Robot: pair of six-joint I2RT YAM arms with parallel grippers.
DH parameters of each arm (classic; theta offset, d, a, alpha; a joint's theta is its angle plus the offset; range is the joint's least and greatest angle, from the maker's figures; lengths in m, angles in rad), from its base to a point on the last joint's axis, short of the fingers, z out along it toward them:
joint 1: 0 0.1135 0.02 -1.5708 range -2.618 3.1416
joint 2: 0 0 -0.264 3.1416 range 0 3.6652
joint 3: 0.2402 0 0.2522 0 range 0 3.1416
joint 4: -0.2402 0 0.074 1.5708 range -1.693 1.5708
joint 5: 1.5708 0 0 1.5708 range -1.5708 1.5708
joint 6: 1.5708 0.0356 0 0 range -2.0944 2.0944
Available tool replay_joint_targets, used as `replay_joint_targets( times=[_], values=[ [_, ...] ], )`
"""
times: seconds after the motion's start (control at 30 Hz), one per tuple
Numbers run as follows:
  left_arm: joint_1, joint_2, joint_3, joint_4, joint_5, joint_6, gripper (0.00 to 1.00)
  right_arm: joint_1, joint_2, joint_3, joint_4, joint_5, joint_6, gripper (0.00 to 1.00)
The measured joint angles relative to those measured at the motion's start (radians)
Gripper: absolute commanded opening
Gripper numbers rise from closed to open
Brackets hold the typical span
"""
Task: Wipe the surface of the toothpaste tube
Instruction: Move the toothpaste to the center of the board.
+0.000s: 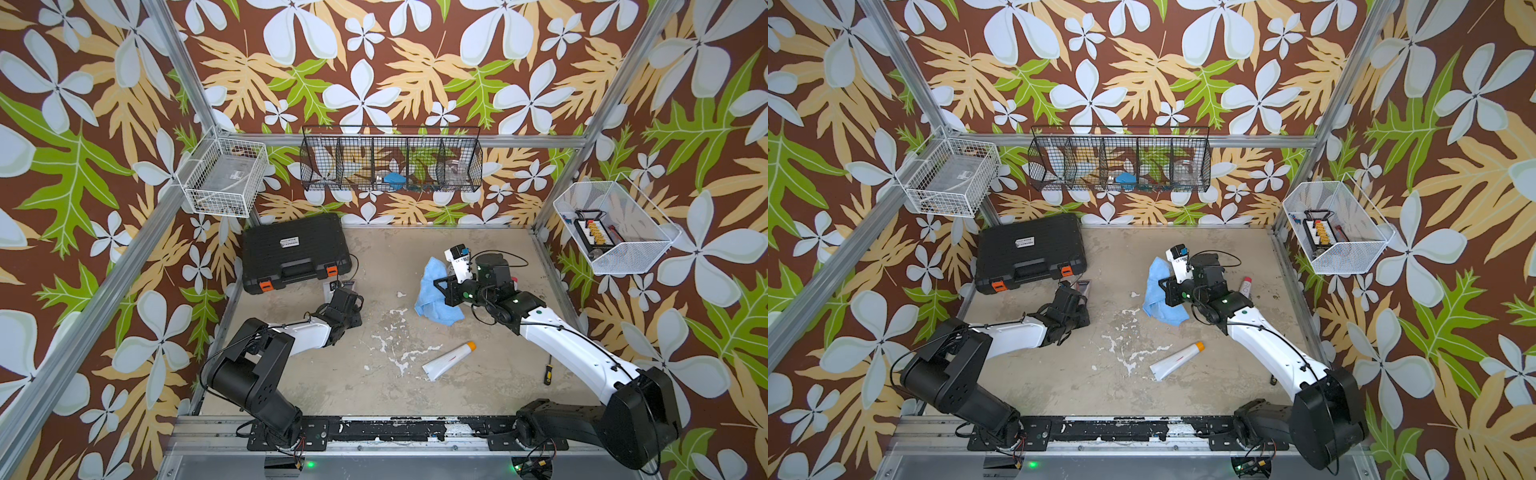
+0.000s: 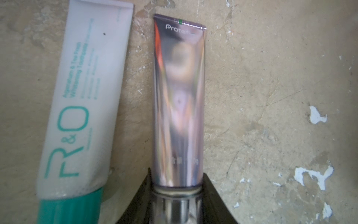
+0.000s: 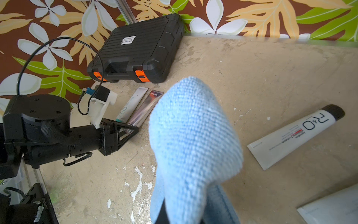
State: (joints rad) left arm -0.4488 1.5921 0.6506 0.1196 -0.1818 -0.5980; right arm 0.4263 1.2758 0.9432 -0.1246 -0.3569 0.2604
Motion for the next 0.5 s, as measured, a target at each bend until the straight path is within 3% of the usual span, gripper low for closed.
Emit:
replay_joint_targets(
  times=[0.1,0.17,0.33,0.5],
  values=[
    [-0.010,-0.010,0.007,-0.007,0.017,0.005,0.75,-0.012,-0.035,0.000,-0.013,0.025,-0.003,0.00],
    [-0.021,-0.034,0.008,-0.037,0.038,0.013,0.79,-0.033,-0.060,-0.002,-0.026,0.050,-0.006,0.00],
    [-0.056,-0.114,0.030,-0.098,0.088,0.055,0.83,-0.131,-0.117,-0.032,-0.042,0.078,-0.010,0.00],
    [-0.133,-0.123,0.144,-0.127,0.077,0.127,0.84,-0.229,-0.171,-0.067,-0.047,0.117,0.002,0.00]
  ],
)
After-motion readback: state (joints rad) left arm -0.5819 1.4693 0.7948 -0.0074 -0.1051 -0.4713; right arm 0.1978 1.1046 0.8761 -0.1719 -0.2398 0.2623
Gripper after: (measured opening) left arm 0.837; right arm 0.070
